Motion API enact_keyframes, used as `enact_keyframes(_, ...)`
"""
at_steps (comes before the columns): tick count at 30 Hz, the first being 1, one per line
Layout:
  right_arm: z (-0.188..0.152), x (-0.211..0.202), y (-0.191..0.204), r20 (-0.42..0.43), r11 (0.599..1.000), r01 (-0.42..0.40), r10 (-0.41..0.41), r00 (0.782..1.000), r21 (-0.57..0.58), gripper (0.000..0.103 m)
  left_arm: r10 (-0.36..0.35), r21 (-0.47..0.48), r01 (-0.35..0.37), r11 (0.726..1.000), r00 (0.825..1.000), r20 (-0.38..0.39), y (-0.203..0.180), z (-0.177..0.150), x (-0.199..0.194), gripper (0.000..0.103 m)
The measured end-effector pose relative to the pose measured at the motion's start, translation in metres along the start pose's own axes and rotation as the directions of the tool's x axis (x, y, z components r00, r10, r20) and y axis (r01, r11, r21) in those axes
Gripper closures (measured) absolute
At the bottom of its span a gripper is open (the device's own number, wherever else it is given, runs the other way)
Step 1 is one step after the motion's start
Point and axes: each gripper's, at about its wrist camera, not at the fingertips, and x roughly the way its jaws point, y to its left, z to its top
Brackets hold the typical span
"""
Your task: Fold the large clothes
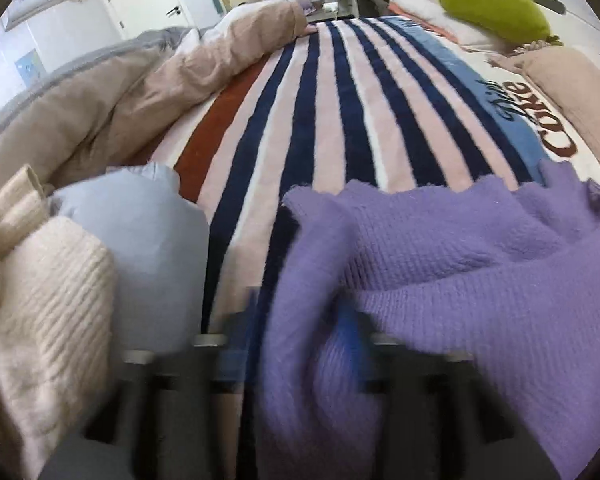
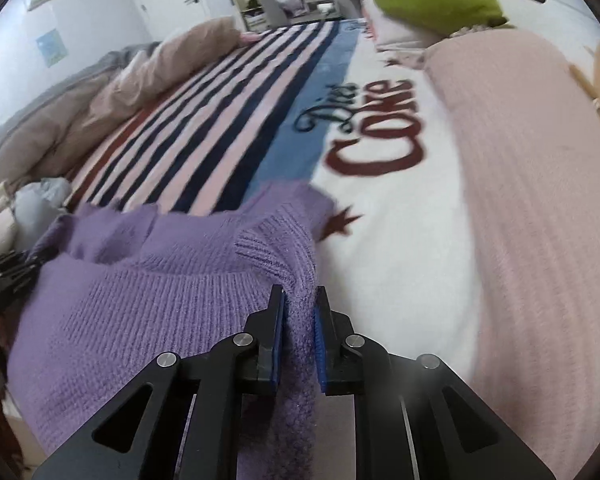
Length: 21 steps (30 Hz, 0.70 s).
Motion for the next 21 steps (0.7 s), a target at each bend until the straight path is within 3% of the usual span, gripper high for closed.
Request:
enact_keyframes(1,0.000,0.000,0.003,-0.011,1.000,0.003,-0.003,1.000,0.007,0.082,-0.015,0.016,0.015,1.000,1.000,0.026,-0.002,-0.001,-0.012,0.028)
enact_keyframes(4,0.002,-0.015,0.011,0.001,1.000,0.003,-0.003,1.000,-0.025,0.069,-0.096,0.067,0.090,0.994,0.991,0.092,-0.009,-0.010,-0.050,0.026)
enact_keyframes(8,-0.009,-0.066,0.037,0.080,0.991,0.010,0.000,0.997,-0.132,0.057,-0.214,0.079,0.202,0.976,0.955,0.207,-0.010,-0.028,-0.109,0.020)
enact_keyframes(9,-0.014,-0.079,0.044,0.098,0.989,-0.015,0.030,0.995,-0.147,0.057,-0.268,0.066,0.260,0.963,0.934,0.236,-0.006,-0.039,-0.126,0.019)
enact_keyframes(13,-0.046,-0.116,0.074,0.141,0.970,-0.125,0.157,0.978,-0.209,0.057,-0.395,0.005,0.405,0.914,0.889,0.232,0.011,-0.087,-0.157,0.001)
enact_keyframes(17,-0.089,-0.129,0.113,0.171,0.941,-0.213,0.263,0.950,-0.264,0.059,-0.469,-0.181,0.510,0.841,0.853,0.227,0.036,-0.148,-0.146,0.001)
enact_keyframes(18,-0.095,-0.126,0.123,0.174,0.937,-0.225,0.277,0.945,-0.269,0.062,-0.501,-0.237,0.543,0.806,0.838,0.217,0.040,-0.164,-0.134,0.001)
enact_keyframes(20,-0.112,-0.118,0.140,0.182,0.931,-0.229,0.287,0.941,-0.284,0.084,-0.532,-0.311,0.569,0.761,0.822,0.202,0.041,-0.184,-0.113,0.001)
enact_keyframes(21,-0.119,-0.112,0.149,0.190,0.933,-0.212,0.273,0.943,-0.291,0.086,-0.536,-0.346,0.572,0.744,0.820,0.203,0.040,-0.191,-0.106,0.001)
